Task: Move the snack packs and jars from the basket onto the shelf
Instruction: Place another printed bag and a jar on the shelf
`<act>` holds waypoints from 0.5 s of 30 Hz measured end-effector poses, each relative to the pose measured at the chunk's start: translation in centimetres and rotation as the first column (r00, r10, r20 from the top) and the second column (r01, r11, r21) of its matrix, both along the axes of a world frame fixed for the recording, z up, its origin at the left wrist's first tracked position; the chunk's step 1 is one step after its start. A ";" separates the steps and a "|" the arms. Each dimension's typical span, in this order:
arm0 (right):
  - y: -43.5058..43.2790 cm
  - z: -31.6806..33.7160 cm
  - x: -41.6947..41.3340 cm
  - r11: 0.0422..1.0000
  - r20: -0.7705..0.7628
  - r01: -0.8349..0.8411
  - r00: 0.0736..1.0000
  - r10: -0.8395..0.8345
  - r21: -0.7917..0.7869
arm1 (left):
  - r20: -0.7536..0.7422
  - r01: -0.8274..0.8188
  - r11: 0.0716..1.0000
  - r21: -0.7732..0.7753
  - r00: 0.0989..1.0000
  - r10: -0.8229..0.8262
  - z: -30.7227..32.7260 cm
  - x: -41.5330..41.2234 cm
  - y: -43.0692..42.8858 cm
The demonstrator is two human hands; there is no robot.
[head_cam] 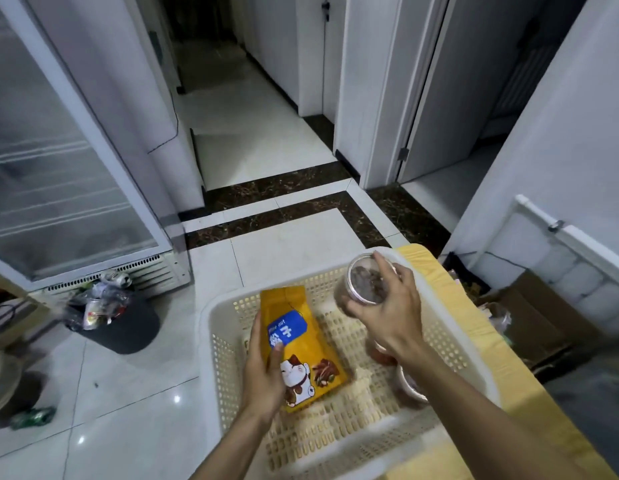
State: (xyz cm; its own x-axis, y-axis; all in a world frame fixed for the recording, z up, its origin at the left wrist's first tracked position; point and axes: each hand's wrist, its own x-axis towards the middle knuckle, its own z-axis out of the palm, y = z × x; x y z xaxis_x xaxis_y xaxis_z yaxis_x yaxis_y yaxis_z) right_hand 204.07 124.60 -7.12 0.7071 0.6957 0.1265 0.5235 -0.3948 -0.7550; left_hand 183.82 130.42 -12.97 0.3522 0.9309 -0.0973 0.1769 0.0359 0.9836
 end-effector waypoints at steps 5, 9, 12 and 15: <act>-5.3 5.8 -0.6 0.978 0.082 0.023 0.996 -0.041 0.205 | 0.208 0.056 0.997 -0.046 0.977 -0.045 5.6 0.3 -2.2; -11.6 11.1 -0.2 0.958 0.188 0.043 0.977 -0.099 0.283 | 0.291 0.124 0.991 -0.045 0.951 -0.106 10.7 0.9 -6.6; -16.9 14.3 0.4 0.950 0.246 0.052 0.960 -0.132 0.308 | 0.360 0.180 0.982 -0.054 0.921 -0.149 13.9 2.1 -10.3; -22.5 17.0 0.5 0.933 0.261 0.132 0.938 -0.226 0.334 | 0.386 0.268 0.963 -0.010 0.890 -0.243 16.2 3.8 -14.4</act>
State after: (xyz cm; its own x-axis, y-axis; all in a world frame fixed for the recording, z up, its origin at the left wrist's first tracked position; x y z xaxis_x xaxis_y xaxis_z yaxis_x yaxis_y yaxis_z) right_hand 204.56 102.08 9.85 0.7149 0.4539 0.5318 0.6803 -0.2761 -0.6789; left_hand 187.58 116.06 3.25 0.5985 0.8003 0.0371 -0.1960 0.1013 0.9753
